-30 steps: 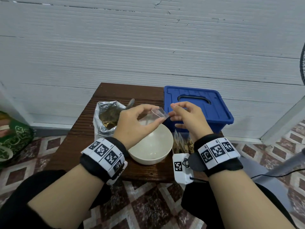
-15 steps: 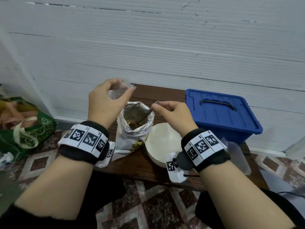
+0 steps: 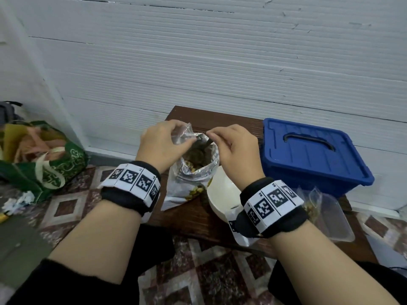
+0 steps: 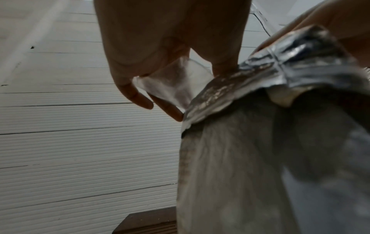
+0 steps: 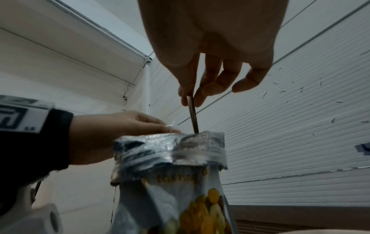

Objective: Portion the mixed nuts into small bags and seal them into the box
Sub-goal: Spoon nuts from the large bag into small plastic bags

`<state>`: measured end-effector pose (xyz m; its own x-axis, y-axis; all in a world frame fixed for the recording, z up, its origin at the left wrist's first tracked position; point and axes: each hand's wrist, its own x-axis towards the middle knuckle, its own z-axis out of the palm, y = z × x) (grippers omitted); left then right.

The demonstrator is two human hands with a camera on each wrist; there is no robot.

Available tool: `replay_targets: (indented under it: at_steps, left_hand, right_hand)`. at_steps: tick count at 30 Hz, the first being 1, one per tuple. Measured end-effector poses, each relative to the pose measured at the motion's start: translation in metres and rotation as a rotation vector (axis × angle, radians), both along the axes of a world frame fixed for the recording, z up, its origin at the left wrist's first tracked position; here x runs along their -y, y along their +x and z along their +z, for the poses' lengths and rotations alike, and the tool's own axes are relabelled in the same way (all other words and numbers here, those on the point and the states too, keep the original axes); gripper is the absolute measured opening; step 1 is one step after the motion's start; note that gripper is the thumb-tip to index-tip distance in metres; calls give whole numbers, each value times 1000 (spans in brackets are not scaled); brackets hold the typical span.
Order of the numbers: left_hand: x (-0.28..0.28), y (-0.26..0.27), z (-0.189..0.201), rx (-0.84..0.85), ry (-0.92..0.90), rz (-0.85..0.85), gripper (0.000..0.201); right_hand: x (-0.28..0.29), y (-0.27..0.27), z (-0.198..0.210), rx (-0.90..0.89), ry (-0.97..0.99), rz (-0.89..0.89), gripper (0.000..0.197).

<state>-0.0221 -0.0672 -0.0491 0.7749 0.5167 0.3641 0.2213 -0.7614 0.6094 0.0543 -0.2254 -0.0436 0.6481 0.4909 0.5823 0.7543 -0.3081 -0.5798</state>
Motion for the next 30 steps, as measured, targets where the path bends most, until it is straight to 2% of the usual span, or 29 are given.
replay_targets:
  at_steps: [3,5,12,19,26,30]
  left_hand:
    - [1,1,-2,-1,20,-15,40]
    - [2,2,-3,-5,17,-29,40]
    - [6,3,-6,-2,43,-92,42]
    - [7,3,-4,-7,51,-108,38]
    - [7,3,1,-32,46,-110,40]
    - [7,2,5,-49,38,-127,43]
  right_hand:
    - [0,-3,-12,140,-114,-9,18]
    - [2,-4,-19,156,-193,-6,16]
    - [8,7,-21,-154,-108,-43,20]
    - [8,10,-10,-339,36,-140,24]
    - [9,15,-12,-514,68,-169,24]
    - [12,18,-11,-545,142,-237,26]
